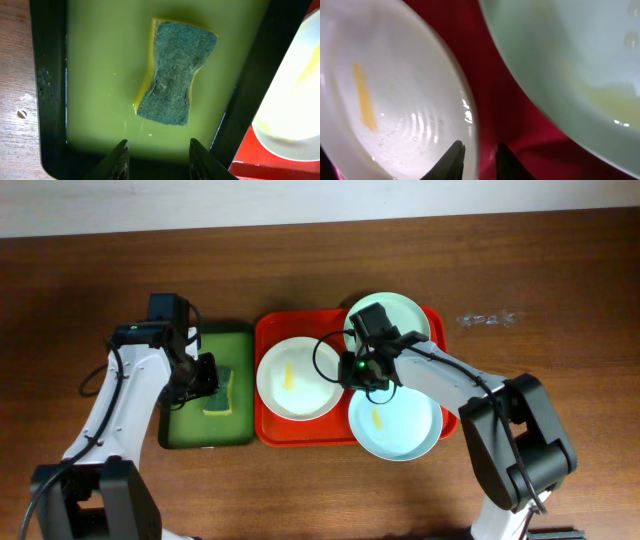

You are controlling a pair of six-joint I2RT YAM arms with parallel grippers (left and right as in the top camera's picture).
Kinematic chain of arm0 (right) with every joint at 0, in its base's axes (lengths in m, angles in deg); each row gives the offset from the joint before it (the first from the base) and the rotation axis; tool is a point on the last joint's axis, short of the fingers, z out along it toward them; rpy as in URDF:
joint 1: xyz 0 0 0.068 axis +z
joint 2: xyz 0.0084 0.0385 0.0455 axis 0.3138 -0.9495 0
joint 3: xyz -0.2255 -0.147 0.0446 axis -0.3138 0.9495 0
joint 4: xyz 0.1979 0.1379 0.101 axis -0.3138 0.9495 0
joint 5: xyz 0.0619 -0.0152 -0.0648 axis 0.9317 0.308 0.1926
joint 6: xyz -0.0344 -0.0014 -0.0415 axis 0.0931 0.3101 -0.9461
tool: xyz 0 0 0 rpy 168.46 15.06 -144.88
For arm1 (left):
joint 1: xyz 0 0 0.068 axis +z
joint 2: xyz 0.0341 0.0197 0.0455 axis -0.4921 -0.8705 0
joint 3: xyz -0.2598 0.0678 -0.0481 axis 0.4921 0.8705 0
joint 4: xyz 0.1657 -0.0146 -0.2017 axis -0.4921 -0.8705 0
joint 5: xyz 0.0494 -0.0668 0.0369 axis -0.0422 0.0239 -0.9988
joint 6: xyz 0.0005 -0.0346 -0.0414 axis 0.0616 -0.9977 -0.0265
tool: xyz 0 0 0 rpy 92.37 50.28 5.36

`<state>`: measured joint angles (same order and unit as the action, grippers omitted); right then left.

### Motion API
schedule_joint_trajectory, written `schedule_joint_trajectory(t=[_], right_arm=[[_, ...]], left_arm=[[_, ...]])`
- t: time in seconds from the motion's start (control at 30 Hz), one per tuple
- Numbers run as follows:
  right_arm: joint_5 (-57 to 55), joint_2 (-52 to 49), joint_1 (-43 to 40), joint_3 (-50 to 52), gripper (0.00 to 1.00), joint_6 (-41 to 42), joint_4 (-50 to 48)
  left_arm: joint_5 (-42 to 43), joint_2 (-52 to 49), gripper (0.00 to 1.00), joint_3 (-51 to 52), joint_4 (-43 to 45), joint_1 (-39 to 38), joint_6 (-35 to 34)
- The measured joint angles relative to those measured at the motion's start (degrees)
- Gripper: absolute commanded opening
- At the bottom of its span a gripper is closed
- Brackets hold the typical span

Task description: Clean dirty plates on tray and stack at the side

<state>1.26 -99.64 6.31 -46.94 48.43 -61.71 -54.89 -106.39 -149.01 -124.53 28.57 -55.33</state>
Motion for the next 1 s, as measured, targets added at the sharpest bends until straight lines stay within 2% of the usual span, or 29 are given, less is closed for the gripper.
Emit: schedule_joint_trajectory(t=[0.07,0.1,0.2,0.27,0.33,0.4,0.47,0.77,0.9,1.0], right_arm=[[0.0,0.0,0.0,-0.6,0.07,-0.4,0.1],[0.0,0.0,0.0,-0.7,0.04,-0.5,0.1],[0.0,0.0,0.0,-0.7,0.06,-0.8,0.7],[0.0,0.0,0.0,-0.7,0.15,-0.8,0.7],[0.0,0.0,0.0,-0.7,0.18,-1.0,0.6],[0.0,0.0,0.0,-0.7,0.15,-1.0,0.6],[0.0,0.0,0.0,-0.7,0.04,-1.1,0.6],[0.0,0.0,0.0,-0.7,0.04,-1.4,1.0],[-0.1,0.0,0.0,-0.7,0.04,-1.4,1.3],[-0.1,0.0,0.0,-0.7,0.04,-1.4,1.3]], left_arm=[[0.0,0.0,0.36,0.0,0.1,0.0,0.0],[0.0,0.0,0.36,0.0,0.1,0.0,0.0],[0.0,0.0,0.38,0.0,0.6,0.0,0.0],[0.0,0.0,0.38,0.0,1.3,0.0,0.0],[0.0,0.0,0.38,0.0,1.8,0.0,0.0],[0.0,0.0,0.38,0.0,2.4,0.0,0.2],[0.0,0.0,0.37,0.0,2.6,0.0,0.3],[0.0,0.0,0.41,0.0,4.6,0.0,2.6],[0.0,-1.3,0.37,0.0,5.7,0.0,3.5],[0.0,-4.6,0.37,0.0,7.6,0.0,5.4]])
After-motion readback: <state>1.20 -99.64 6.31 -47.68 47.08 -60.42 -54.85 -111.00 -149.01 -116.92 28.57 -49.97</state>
